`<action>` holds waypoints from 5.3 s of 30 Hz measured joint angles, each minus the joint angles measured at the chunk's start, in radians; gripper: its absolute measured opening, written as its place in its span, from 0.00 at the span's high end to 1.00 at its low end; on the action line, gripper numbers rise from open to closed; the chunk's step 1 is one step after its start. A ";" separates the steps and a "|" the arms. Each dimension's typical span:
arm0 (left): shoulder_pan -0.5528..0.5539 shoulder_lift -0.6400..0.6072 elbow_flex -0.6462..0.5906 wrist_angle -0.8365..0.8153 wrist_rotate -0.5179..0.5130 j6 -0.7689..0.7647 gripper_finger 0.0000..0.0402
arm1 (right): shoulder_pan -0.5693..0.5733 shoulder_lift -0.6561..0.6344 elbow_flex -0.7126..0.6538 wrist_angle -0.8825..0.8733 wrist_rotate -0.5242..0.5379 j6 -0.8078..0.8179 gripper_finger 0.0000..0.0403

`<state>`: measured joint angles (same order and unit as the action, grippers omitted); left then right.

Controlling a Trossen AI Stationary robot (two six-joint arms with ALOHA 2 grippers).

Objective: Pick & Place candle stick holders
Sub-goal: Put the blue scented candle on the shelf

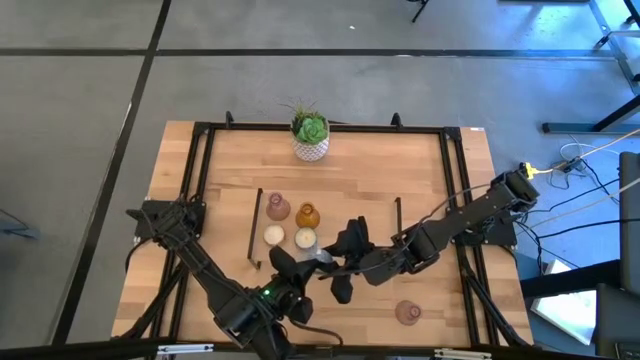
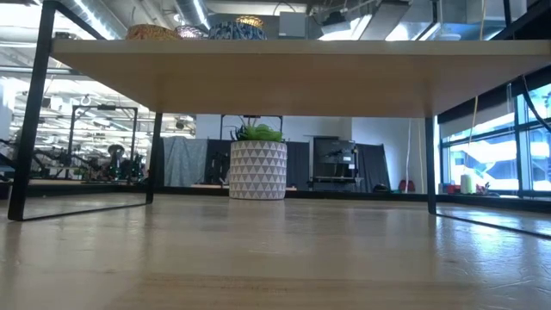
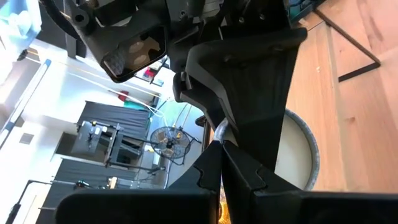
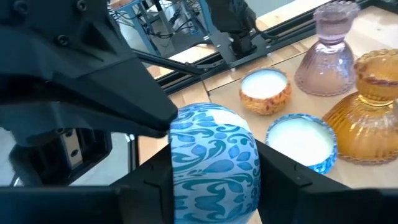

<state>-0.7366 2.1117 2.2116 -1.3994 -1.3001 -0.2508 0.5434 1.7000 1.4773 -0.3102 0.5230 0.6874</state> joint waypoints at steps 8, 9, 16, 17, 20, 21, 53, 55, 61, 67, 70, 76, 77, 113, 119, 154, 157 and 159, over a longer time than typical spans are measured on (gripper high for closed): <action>-0.031 -0.003 0.034 -0.007 -0.019 -0.047 0.74 | 0.003 0.000 0.000 0.004 -0.039 -0.015 0.63; -0.036 -0.005 0.045 -0.010 -0.027 -0.062 0.69 | 0.003 0.000 0.000 0.004 -0.056 -0.015 0.63; -0.114 -0.007 0.144 -0.173 -0.063 -0.325 0.48 | -0.013 0.000 0.000 -0.018 -0.310 0.009 0.63; -0.124 -0.010 0.144 -0.173 -0.064 -0.358 0.47 | -0.021 0.000 0.000 -0.028 -0.377 0.012 0.63; -0.159 -0.022 0.134 -0.173 -0.061 -0.391 0.47 | -0.041 0.000 0.000 -0.099 -0.513 0.031 0.63; -0.165 -0.023 0.134 -0.173 -0.062 -0.398 0.47 | -0.048 0.000 0.000 -0.131 -0.531 0.038 0.63; -0.060 -0.793 -1.100 -0.140 -0.268 -1.082 0.62 | -0.403 -0.034 0.000 -0.361 -0.720 -0.015 0.62; -0.067 -0.814 -1.119 -0.140 -0.271 -1.098 0.64 | -0.399 -0.032 0.000 -0.331 -0.720 -0.015 0.62; -0.044 -0.821 -1.188 -0.135 -0.255 -1.154 0.70 | -0.397 -0.032 0.000 -0.319 -0.719 -0.021 0.62; -0.101 -0.821 -1.170 0.178 -0.155 -0.844 0.79 | -0.397 -0.032 0.000 -0.344 -0.719 -0.054 0.62; -0.112 -0.821 -1.161 0.599 -0.017 -0.375 0.84 | -0.398 -0.032 0.000 -0.345 -0.720 -0.065 0.62; -0.039 -0.796 -1.257 1.427 0.559 0.518 0.91 | -0.401 -0.032 0.000 -0.344 -0.729 -0.068 0.62; -0.029 -0.801 -1.262 1.464 0.573 0.554 0.91 | -0.401 -0.032 0.000 -0.344 -0.729 -0.068 0.62; 0.047 -1.501 -1.870 2.061 0.719 0.706 0.91 | -0.373 0.043 -0.001 -0.429 -0.787 0.192 0.62; 0.045 -1.487 -1.870 2.080 0.716 0.727 0.91 | -0.379 0.051 0.001 -0.454 -0.779 0.187 0.59; 0.045 -1.487 -1.870 2.077 0.714 0.728 0.91 | -0.405 0.048 0.208 -0.767 -0.503 0.013 0.28; 0.045 -1.487 -1.870 2.077 0.714 0.728 0.91 | -0.393 0.048 0.293 -0.786 -0.459 -0.031 0.28; 0.045 -1.487 -1.870 2.077 0.714 0.728 0.91 | -0.375 0.048 0.348 -0.788 -0.459 -0.071 0.28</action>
<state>-0.6918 0.6247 0.3412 0.6773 -0.5861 0.4774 0.1686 1.7485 1.8249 -1.0977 0.0636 0.6169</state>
